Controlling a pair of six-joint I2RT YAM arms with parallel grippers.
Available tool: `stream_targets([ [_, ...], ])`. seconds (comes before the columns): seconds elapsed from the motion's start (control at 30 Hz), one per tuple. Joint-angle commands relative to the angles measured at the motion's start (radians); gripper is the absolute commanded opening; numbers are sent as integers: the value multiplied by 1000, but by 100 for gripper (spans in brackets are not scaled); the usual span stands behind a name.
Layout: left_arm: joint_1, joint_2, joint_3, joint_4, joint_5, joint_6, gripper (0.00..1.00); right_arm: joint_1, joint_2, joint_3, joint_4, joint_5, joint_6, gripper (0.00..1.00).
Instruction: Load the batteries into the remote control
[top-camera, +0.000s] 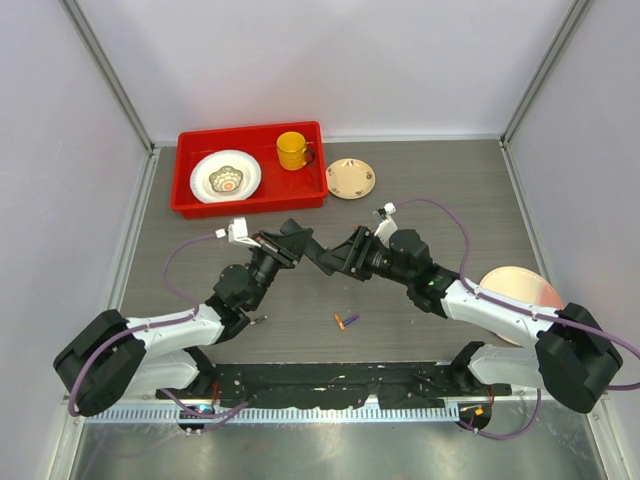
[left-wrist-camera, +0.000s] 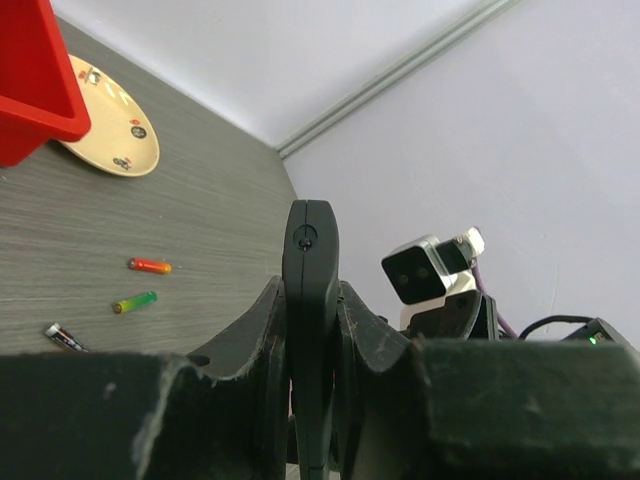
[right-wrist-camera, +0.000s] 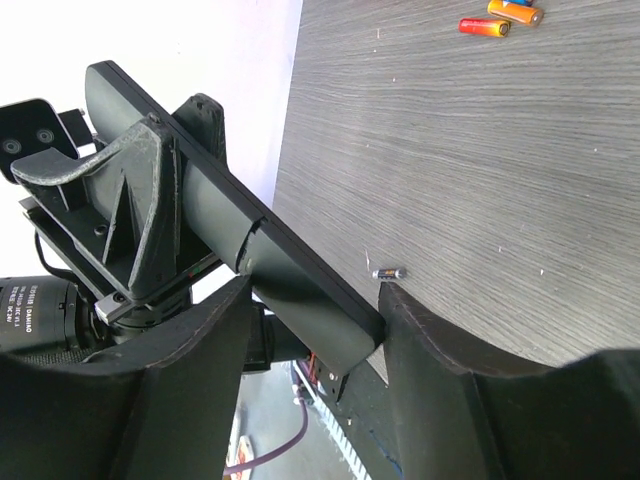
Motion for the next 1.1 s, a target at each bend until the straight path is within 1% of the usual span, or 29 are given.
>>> stream_targets([
  [0.0,-13,15,0,65,11,1,0,2,-10,38,38,-3,-9,63],
  [0.03,-13,18,-1,67,11,-5,0,1,-13,39,36,2,-11,69],
  [0.07,-13,18,-3,65,11,-8,0,2,-22,42,27,5,-15,71],
  [0.13,-11,22,-6,67,9,-13,0,1,-31,53,7,10,-24,75],
  [0.27,-11,30,-12,70,-1,-27,0,1,-56,79,-50,14,-75,80],
  [0.33,-11,33,-12,68,-15,-34,0,1,-65,125,-154,23,-124,82],
  [0.37,-13,33,-13,67,-18,-39,0,2,-72,145,-209,52,-165,83],
  [0.4,-11,32,-13,53,-20,-44,0,2,-91,182,-317,71,-231,85],
  [0.47,-5,23,-6,22,-17,-54,0,2,-106,219,-436,112,-309,86],
  [0.5,0,18,-1,-17,-9,-70,0,2,-115,248,-529,146,-386,87],
  [0.57,15,12,20,-60,24,-91,0,2,-135,274,-606,183,-455,88],
  [0.6,23,10,26,-99,43,-102,0,2,-137,312,-690,212,-495,88],
  [0.63,44,18,33,-111,63,-131,0,4,-134,331,-730,223,-562,88],
  [0.67,59,24,46,-123,128,-151,0,11,-131,350,-763,232,-598,88],
  [0.7,78,32,55,-142,165,-169,0,24,-125,395,-831,246,-628,88],
  [0.73,107,47,68,-139,211,-206,0,37,-108,416,-865,305,-680,88],
  [0.77,121,77,72,-130,277,-221,0,69,-102,433,-892,327,-699,88],
  [0.8,132,97,77,-99,310,-243,0,85,-93,461,-928,347,-716,88],
  [0.83,148,116,82,-82,322,-275,0,100,-85,473,-945,371,-731,88],
  [0.9,161,171,92,-36,415,-304,0,143,-59,496,-973,382,-761,88],
  [1.07,165,259,128,42,497,-358,0,195,-19,518,-972,381,-785,88],
])
